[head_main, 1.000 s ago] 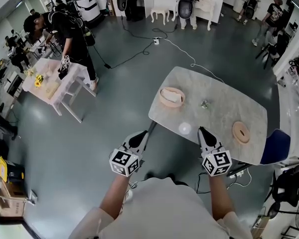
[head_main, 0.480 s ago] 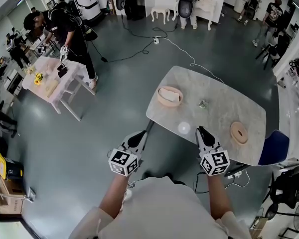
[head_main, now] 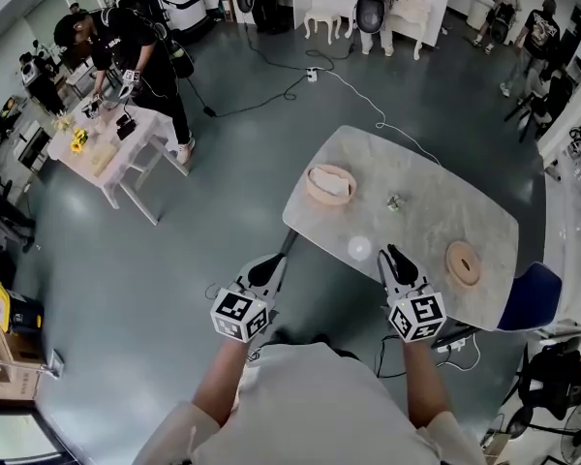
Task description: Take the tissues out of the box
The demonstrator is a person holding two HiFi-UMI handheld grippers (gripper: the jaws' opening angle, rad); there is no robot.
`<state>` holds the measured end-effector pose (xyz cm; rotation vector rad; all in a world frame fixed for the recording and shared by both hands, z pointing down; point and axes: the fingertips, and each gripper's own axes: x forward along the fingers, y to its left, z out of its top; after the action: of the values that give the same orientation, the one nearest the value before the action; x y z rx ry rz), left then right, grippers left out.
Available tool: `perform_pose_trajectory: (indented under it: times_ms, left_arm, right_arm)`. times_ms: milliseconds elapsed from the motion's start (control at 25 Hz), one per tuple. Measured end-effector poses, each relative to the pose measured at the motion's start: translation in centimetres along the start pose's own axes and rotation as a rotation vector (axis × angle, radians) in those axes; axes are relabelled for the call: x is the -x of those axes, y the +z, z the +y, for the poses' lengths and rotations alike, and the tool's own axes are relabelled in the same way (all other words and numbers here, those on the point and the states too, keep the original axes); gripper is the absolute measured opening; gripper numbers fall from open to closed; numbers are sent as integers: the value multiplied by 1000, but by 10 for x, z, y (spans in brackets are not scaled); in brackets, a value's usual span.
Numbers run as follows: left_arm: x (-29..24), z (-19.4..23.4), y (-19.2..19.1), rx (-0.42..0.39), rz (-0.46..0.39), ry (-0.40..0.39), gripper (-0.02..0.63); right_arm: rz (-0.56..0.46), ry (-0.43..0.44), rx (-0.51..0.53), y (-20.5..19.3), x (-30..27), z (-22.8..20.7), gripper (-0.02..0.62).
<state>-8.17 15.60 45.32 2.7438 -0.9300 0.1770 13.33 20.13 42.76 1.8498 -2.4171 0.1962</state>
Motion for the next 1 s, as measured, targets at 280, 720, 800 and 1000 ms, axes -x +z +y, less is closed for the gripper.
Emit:
perform_pose_trajectory:
  times_ms: [280,720,800,1000]
  left_arm:
    - [-2,-10,-5,12,-7,22,9]
    - [-13,-7,-10,25,7,31,9]
    - [-18,-3,-11,24,12,33,9]
    - [-30,18,-7,25,15,19,9]
  right_arm:
    - [12,22,4,-5,4,-9,101]
    - [34,33,-6,-12,-8,-16,100]
    - [39,31,-8,-14,-14,-18,100]
    - [52,21,-13,-15,-37,-19,100]
